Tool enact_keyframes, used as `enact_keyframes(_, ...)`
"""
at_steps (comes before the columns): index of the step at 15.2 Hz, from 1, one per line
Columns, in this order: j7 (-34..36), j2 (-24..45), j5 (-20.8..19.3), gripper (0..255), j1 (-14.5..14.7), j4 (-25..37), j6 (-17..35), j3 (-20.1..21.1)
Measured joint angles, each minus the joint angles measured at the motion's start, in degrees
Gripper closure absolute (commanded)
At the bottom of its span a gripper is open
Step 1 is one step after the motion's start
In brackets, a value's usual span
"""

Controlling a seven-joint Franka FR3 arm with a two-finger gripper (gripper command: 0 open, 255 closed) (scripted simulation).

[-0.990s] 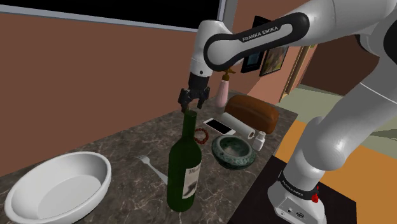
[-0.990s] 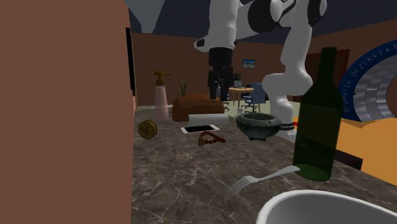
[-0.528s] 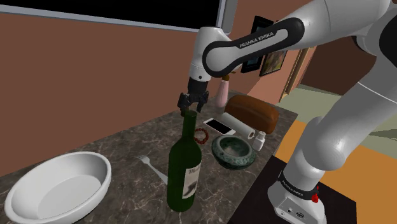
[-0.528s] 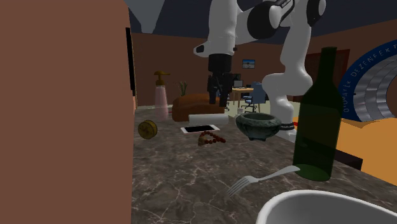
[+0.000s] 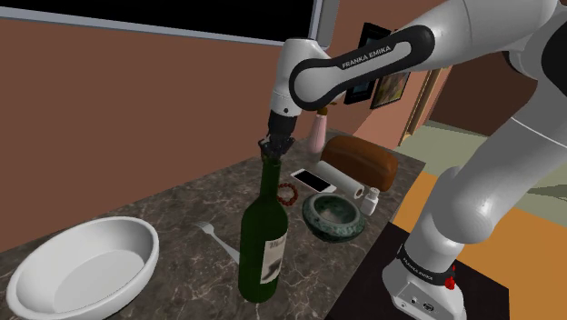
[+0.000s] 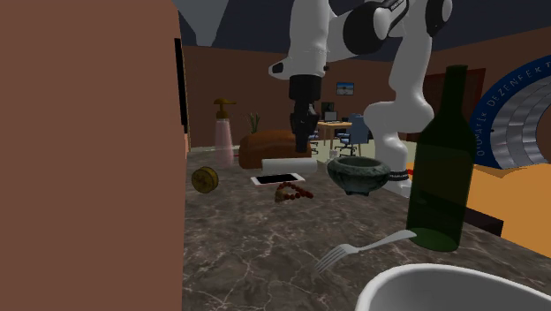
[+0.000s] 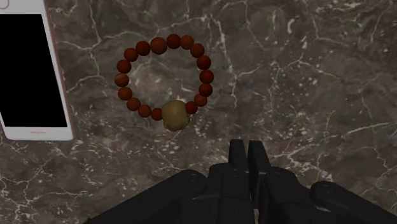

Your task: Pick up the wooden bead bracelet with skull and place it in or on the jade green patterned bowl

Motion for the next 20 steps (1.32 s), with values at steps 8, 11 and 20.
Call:
enact_keyframes(8, 0.2, 2.2, -0.6, 0, -0.3, 0.3, -0.2, 0.0)
enact_keyframes(11, 0.8, 7.8, -2.0, 0, -1.0, 1.7, -1.0, 0.0)
enact_keyframes(20, 2.0, 16.4, -4.3, 0, -1.5, 1.3, 1.9, -0.2)
